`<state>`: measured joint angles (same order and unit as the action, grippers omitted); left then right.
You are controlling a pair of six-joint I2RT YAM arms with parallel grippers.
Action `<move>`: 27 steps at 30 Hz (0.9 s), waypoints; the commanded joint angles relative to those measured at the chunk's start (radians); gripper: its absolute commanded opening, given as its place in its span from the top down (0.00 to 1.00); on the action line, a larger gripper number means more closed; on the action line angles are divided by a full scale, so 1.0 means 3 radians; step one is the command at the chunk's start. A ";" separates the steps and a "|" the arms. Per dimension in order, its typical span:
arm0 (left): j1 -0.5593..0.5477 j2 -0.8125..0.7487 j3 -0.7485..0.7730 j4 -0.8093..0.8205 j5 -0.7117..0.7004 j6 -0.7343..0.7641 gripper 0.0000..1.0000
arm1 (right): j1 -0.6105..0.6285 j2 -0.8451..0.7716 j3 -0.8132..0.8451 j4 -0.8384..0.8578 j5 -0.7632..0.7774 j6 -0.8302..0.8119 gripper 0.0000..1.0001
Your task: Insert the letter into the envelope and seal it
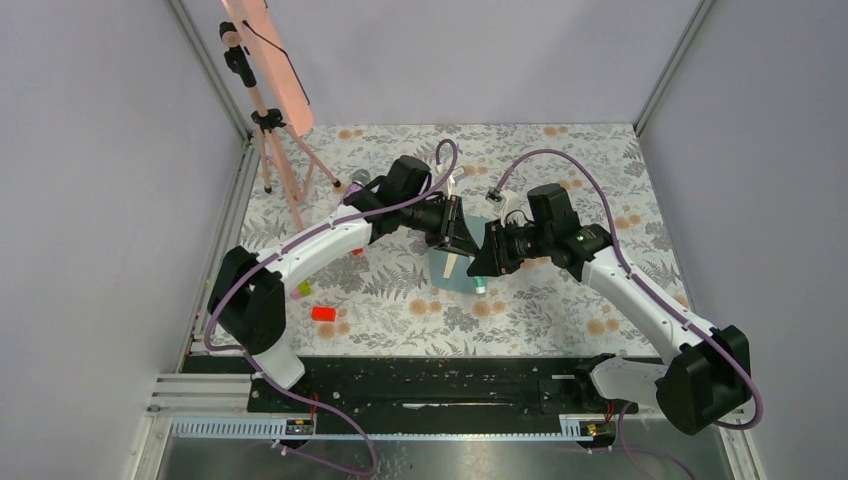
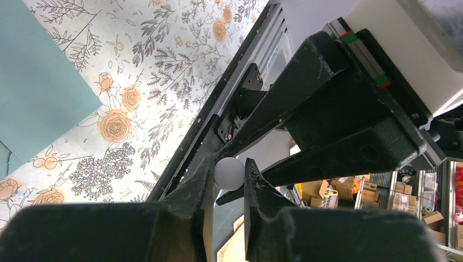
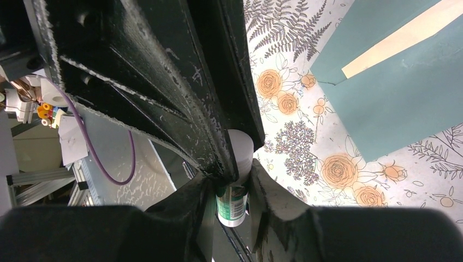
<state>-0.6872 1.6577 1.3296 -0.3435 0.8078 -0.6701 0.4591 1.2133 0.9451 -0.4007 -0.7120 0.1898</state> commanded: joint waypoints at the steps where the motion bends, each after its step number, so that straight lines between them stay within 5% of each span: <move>1: -0.0004 0.0037 0.0069 -0.0231 0.0042 0.0103 1.00 | -0.0042 -0.0032 0.0198 0.0156 0.0198 -0.0015 1.00; 9: 0.0050 0.0145 -0.0048 -0.0206 -0.0293 0.0000 1.00 | -0.0044 0.0109 0.0188 0.0156 0.0382 0.0106 0.99; 11: 0.0082 0.0234 -0.0089 -0.0157 -0.0329 -0.0028 1.00 | -0.0046 0.0180 0.0176 0.0157 0.0416 0.0146 0.90; 14: 0.0101 0.0366 -0.0090 -0.0079 -0.0366 -0.0035 1.00 | -0.0044 0.0287 0.0189 0.0163 0.0419 0.0275 0.57; 16: 0.0113 0.0451 -0.0049 -0.0074 -0.0404 -0.0006 1.00 | -0.0045 0.0319 0.0174 0.0210 0.0413 0.0356 0.47; 27: 0.0216 0.0620 0.0105 -0.0106 -0.0293 -0.0042 1.00 | -0.0046 0.0266 -0.0103 0.0583 0.0537 0.0689 0.29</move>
<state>-0.6327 1.8622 1.3216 -0.4007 0.7067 -0.6815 0.4496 1.3117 0.9405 -0.2802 -0.5846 0.3565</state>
